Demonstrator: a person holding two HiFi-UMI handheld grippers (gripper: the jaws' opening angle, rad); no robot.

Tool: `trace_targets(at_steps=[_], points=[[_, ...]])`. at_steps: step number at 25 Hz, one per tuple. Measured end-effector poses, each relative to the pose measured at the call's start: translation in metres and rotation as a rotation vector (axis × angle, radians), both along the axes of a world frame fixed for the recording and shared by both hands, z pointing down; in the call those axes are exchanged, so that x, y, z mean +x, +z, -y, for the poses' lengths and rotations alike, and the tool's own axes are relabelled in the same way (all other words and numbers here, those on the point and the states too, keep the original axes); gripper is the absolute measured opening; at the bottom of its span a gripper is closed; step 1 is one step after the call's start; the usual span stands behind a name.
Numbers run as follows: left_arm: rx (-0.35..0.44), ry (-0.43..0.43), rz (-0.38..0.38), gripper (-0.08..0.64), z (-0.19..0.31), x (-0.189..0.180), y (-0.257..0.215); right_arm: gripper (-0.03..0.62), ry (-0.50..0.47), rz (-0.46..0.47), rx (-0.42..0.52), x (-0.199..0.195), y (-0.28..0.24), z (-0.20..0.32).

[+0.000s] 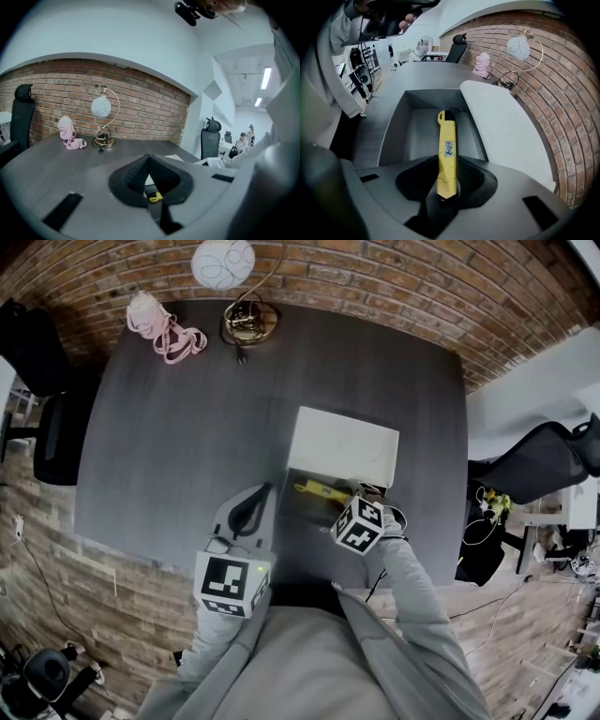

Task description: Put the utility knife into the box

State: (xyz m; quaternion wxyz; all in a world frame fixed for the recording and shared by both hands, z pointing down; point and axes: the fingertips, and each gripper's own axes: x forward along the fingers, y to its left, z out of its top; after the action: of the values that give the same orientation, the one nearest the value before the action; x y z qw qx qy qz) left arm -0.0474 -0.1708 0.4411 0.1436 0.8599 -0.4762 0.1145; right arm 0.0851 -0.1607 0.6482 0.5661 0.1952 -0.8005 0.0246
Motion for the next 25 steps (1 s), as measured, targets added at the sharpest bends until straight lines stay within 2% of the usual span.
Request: trace_targets(at_steps=[25], points=[[0.024, -0.008, 0.001, 0.02, 0.0001, 0.0003, -0.01, 0.141, 0.063, 0.059, -0.025, 0.0029, -0.0013, -0.0022]])
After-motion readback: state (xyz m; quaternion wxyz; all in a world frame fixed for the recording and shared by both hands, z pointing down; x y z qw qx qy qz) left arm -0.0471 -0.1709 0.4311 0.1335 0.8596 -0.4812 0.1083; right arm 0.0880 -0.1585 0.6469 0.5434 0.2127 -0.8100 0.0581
